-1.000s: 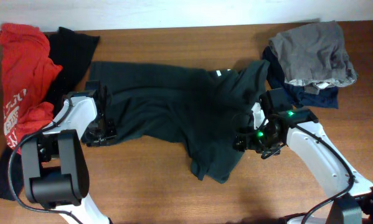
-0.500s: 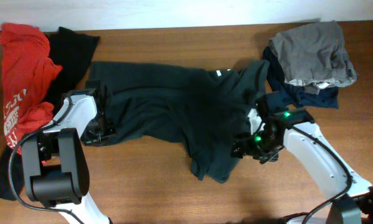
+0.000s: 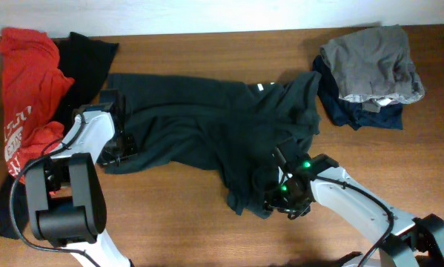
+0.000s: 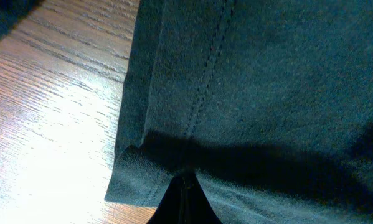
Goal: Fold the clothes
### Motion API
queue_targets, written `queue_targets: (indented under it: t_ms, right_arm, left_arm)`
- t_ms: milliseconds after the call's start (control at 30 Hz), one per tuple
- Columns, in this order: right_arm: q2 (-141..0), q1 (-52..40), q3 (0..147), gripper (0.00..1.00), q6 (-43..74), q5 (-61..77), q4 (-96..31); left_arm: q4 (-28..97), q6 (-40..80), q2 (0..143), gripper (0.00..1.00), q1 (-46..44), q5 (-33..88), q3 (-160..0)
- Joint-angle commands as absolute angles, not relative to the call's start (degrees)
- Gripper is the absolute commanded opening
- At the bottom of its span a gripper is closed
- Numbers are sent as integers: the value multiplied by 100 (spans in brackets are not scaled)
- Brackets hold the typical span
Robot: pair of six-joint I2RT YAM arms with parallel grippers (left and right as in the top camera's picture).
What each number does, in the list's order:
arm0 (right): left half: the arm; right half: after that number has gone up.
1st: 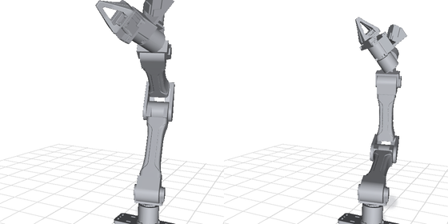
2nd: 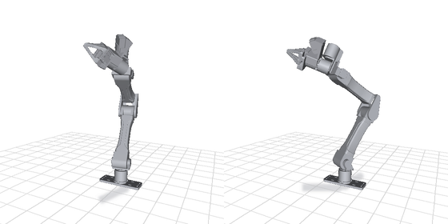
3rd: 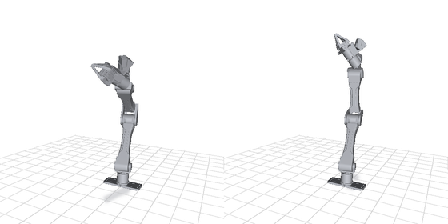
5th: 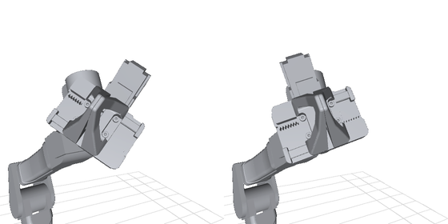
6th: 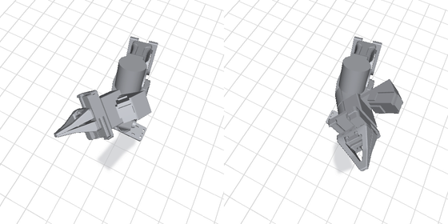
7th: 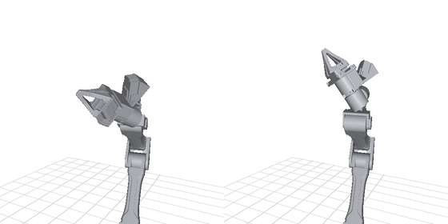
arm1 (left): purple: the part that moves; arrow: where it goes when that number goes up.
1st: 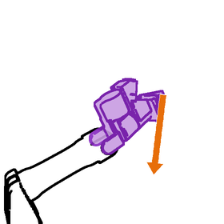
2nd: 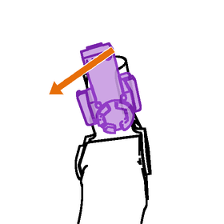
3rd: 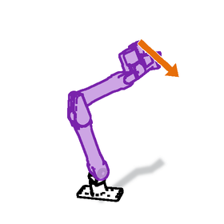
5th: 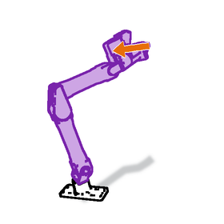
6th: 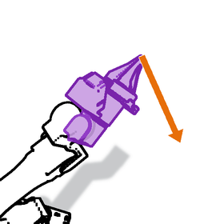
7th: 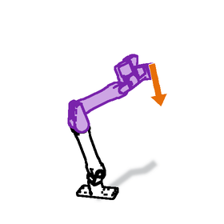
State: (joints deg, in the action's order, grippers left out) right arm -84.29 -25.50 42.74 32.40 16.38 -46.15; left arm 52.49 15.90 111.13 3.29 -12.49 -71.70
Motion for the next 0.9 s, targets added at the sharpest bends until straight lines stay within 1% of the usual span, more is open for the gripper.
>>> queue_targets:
  t_ms: [0, 233, 267, 400, 467, 500, 533, 667, 867]
  right_arm:
    - [-8440, -2604, 4027, 59, 3498, 1496, -4217]
    - [-8680, -2602, 3879, 58, 3391, 1494, -3664]
    - [-8744, -2602, 3879, 55, 3328, 1500, -3594]
    - [-9166, -2602, 3881, 38, 3098, 1643, -3275]
    - [-9292, -2578, 3894, 19, 3024, 1715, -3245]
    - [-9306, -2556, 3894, 7, 3022, 1710, -3253]
    - [-9303, -2515, 3894, 4, 3022, 1708, -3293]
    - [-9142, -2215, 3968, 4, 2998, 1664, -3734]
    - [-8322, -1363, 4362, 4, 2416, 1584, -4877]
  left_arm:
    - [5186, 1649, 11155, 1, 327, -1286, -7253]
    - [5109, 1649, 11153, 1, 327, -1291, -7253]
    - [5096, 1649, 11155, 1, 327, -1288, -7253]
    - [5048, 1649, 11153, 1, 327, -1288, -7253]
    - [5052, 1649, 11155, 1, 325, -1288, -7253]
    - [5057, 1649, 11153, 1, 327, -1291, -7255]
    - [5061, 1647, 11153, 1, 327, -1291, -7255]
    - [5273, 1647, 11153, 1, 327, -1293, -7404]
    - [5780, 1610, 11131, 1, 327, -1350, -7874]
